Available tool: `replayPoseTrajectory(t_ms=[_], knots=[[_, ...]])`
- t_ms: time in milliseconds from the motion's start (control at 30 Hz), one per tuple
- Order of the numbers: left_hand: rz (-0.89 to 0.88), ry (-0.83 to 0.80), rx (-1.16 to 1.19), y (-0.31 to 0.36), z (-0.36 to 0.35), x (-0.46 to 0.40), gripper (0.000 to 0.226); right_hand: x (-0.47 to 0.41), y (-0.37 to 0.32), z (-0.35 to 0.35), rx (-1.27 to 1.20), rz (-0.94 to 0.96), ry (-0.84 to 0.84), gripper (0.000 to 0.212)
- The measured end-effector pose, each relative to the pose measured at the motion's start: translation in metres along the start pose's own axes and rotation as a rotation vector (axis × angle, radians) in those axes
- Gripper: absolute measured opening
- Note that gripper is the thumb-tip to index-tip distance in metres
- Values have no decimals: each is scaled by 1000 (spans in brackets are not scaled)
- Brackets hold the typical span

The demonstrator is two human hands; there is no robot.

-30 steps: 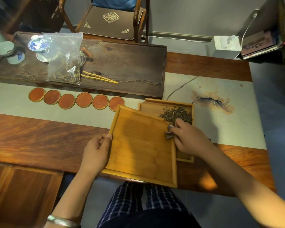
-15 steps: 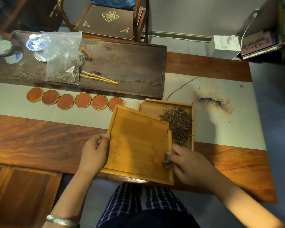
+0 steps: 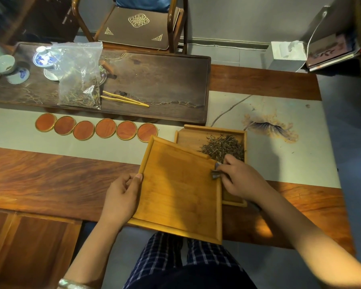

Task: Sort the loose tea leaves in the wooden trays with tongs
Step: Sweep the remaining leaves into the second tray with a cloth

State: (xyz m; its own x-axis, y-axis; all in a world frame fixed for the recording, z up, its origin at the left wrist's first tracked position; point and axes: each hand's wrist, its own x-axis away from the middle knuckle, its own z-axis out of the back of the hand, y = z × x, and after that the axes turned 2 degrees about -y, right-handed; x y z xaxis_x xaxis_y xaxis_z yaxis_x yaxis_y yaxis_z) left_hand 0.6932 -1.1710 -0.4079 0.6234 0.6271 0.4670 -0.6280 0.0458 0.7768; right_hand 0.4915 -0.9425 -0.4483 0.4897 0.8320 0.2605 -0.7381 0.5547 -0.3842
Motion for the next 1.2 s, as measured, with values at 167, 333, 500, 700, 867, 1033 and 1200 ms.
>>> replayPoseTrajectory(t_ms=[167, 333, 500, 700, 867, 1033, 1200], knots=[[-38, 25, -57, 9, -3, -4, 26, 2, 3, 12, -180, -172, 209, 29], [-59, 51, -86, 15, -6, -8, 23, 21, -17, 9, -246, 38, 59, 26], [-50, 58, -95, 14, -5, -8, 20, 19, -18, -11, -164, -10, 21, 27], [-48, 30, -66, 16, 1, -2, 22, -6, -2, -12, -78, -93, 76, 28], [-46, 25, -94, 21, 5, -1, 20, -17, 6, -4, -68, -174, 124, 32], [-42, 20, -107, 27, 8, -3, 23, -5, 3, 12, -223, -167, 216, 29], [-10, 24, -124, 33, 10, -2, 27, 17, -17, 10, -253, 4, 110, 26]])
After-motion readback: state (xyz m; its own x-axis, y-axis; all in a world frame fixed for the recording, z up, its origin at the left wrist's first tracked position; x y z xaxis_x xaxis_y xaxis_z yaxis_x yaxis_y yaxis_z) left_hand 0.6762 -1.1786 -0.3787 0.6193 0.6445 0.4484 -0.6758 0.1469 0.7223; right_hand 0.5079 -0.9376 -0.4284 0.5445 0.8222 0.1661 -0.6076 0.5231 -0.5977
